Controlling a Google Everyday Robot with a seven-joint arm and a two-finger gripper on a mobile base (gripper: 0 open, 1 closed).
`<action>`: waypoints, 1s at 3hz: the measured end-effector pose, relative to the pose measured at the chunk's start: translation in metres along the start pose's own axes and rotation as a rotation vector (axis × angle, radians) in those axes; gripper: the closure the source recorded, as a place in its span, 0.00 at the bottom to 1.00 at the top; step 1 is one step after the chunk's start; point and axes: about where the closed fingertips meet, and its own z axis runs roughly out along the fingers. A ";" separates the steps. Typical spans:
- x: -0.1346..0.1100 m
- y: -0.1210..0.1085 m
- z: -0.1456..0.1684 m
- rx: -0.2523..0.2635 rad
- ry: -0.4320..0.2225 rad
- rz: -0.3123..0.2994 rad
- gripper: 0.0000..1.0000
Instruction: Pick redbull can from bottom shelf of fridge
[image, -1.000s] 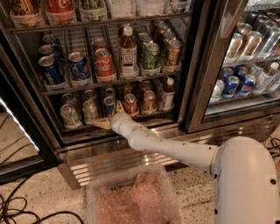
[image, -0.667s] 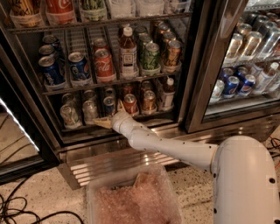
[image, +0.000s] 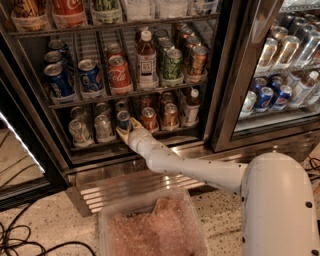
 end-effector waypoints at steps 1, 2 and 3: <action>0.004 0.009 -0.006 0.011 0.021 -0.001 0.75; 0.005 0.010 -0.005 0.013 0.029 -0.004 0.97; 0.007 0.017 -0.005 0.011 0.045 -0.016 1.00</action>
Offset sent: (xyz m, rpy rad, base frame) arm -0.0194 0.0055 -0.0161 -0.0505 0.0341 -0.0377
